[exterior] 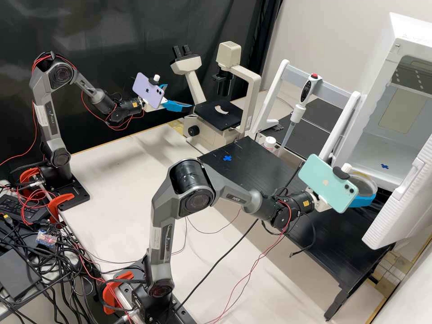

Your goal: Move the petri dish to the incubator

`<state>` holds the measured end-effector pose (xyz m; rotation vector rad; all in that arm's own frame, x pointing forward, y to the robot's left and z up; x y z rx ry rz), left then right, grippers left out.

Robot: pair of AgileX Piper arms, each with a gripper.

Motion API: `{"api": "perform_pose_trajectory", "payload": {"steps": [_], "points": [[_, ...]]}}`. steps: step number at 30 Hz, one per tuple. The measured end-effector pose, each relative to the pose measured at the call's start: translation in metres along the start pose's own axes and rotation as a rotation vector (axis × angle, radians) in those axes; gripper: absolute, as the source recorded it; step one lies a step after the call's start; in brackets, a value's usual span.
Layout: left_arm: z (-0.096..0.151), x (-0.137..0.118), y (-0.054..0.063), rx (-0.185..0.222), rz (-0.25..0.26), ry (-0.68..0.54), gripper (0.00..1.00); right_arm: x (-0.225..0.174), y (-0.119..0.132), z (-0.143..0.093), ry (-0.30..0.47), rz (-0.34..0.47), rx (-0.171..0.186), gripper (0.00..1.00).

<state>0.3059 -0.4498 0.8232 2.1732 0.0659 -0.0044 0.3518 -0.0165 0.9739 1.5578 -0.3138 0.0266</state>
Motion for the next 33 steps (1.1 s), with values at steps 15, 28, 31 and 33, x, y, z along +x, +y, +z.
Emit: {"api": "perform_pose_trajectory", "payload": {"steps": [15,28,31,33], "points": [[0.0,0.0,0.0,0.0,0.0,0.0,1.0,0.062,-0.004,-0.022,-0.063,0.002,-0.039,0.0],[0.0,0.0,0.0,0.0,0.0,0.0,1.0,0.103,-0.013,-0.035,-0.08,-0.019,-0.055,0.0],[0.0,0.0,0.0,0.0,0.0,0.0,1.0,0.11,-0.016,-0.035,-0.08,-0.027,-0.052,0.0],[0.0,0.0,0.0,0.0,0.0,0.0,1.0,0.114,-0.018,-0.034,-0.083,-0.034,-0.052,0.0]]}}
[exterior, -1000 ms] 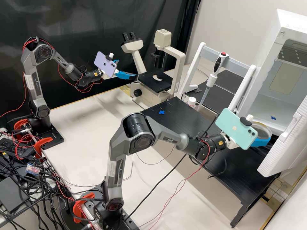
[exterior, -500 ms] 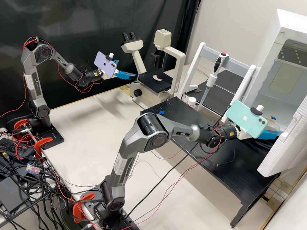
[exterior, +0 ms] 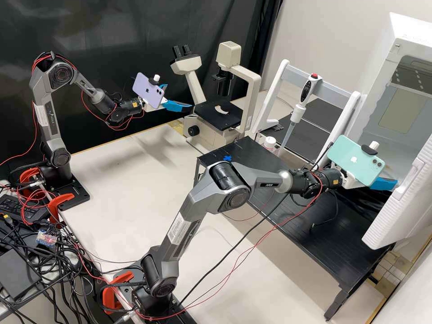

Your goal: Move the petri dish to the incubator

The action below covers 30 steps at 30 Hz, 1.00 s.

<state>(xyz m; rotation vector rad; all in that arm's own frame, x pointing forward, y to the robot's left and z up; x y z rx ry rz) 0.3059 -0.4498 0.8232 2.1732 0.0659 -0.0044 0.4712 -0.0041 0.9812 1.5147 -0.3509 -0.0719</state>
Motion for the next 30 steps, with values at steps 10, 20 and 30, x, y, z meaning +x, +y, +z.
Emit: {"api": "perform_pose_trajectory", "payload": {"steps": [10,20,30], "points": [[0.0,0.0,0.0,0.0,0.0,0.0,1.0,0.022,-0.013,-0.001,0.01,-0.006,0.014,0.0],[0.0,0.0,0.0,0.0,0.0,0.0,1.0,0.04,-0.014,0.001,-0.018,0.011,0.022,0.0],[0.0,0.0,0.0,0.0,0.0,0.0,1.0,0.056,-0.017,0.0,-0.026,0.003,0.023,0.0]]}}
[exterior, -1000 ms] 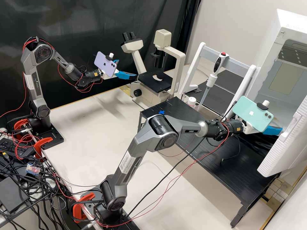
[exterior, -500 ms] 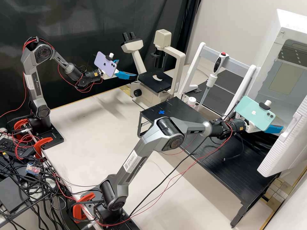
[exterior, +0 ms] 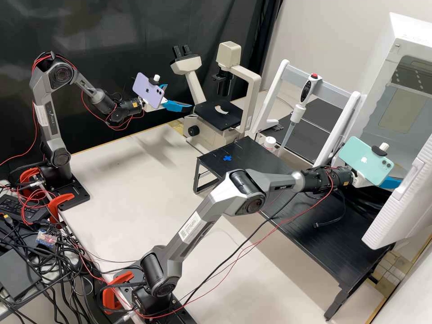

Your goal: Move the petri dish to the incubator

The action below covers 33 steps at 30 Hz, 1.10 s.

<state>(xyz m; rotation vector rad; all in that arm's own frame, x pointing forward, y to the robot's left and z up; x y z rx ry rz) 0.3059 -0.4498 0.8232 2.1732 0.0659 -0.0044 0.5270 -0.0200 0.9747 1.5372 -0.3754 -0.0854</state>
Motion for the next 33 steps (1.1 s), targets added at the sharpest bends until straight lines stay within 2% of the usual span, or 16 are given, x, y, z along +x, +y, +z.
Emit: {"api": "perform_pose_trajectory", "payload": {"steps": [4,7,19,22,25,31,33], "points": [[0.0,0.0,0.0,0.0,0.0,0.0,1.0,0.003,-0.003,-0.003,0.01,-0.012,-0.006,0.0],[0.0,0.0,0.0,0.0,0.0,0.0,1.0,0.005,-0.004,-0.003,0.015,-0.018,0.013,0.0],[0.0,0.0,0.0,0.0,0.0,0.0,1.0,0.006,-0.012,-0.014,0.035,-0.062,0.01,0.0],[0.0,0.0,0.0,0.0,0.0,0.0,1.0,0.006,-0.012,-0.014,0.033,-0.061,0.024,0.0],[0.0,0.0,0.0,0.0,0.0,0.0,1.0,0.006,-0.012,-0.013,0.032,-0.06,0.013,0.0],[0.0,0.0,0.0,0.0,0.0,0.0,1.0,0.006,-0.012,-0.013,0.028,-0.059,0.025,0.0],[0.0,0.0,0.0,0.0,0.0,0.0,1.0,0.006,-0.012,-0.013,0.028,-0.059,0.016,0.0]]}}
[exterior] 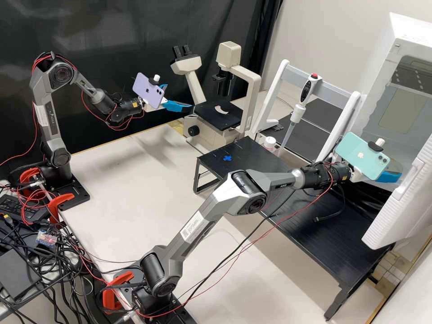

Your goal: Move the petri dish to the incubator

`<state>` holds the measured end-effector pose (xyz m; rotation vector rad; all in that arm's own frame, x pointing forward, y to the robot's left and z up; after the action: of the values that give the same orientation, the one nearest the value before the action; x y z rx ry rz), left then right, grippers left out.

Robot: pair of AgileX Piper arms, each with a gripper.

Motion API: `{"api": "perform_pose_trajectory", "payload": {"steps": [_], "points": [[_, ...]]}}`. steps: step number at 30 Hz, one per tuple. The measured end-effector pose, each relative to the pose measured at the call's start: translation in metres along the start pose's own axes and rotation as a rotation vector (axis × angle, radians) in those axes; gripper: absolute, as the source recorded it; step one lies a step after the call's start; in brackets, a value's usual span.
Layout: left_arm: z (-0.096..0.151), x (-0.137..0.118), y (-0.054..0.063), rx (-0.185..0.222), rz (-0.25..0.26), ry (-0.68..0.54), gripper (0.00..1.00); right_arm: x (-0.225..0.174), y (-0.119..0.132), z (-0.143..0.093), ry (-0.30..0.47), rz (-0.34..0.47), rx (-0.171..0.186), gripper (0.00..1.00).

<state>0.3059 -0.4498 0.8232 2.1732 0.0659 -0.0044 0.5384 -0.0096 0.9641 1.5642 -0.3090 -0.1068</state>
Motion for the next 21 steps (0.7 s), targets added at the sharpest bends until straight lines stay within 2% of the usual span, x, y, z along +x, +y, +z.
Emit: {"api": "perform_pose_trajectory", "payload": {"steps": [14,20,21], "points": [[0.0,0.0,0.0,0.0,0.0,0.0,1.0,0.0037,-0.0008,-0.0025,-0.013,-0.011,0.006,0.0],[0.0,0.0,0.0,0.0,0.0,0.0,1.0,0.0074,-0.0057,-0.0012,-0.014,-0.017,-0.004,0.0],[0.0,0.0,0.0,0.0,0.0,0.0,1.0,0.0079,-0.0063,-0.0007,-0.015,-0.017,-0.005,1.0]]}}
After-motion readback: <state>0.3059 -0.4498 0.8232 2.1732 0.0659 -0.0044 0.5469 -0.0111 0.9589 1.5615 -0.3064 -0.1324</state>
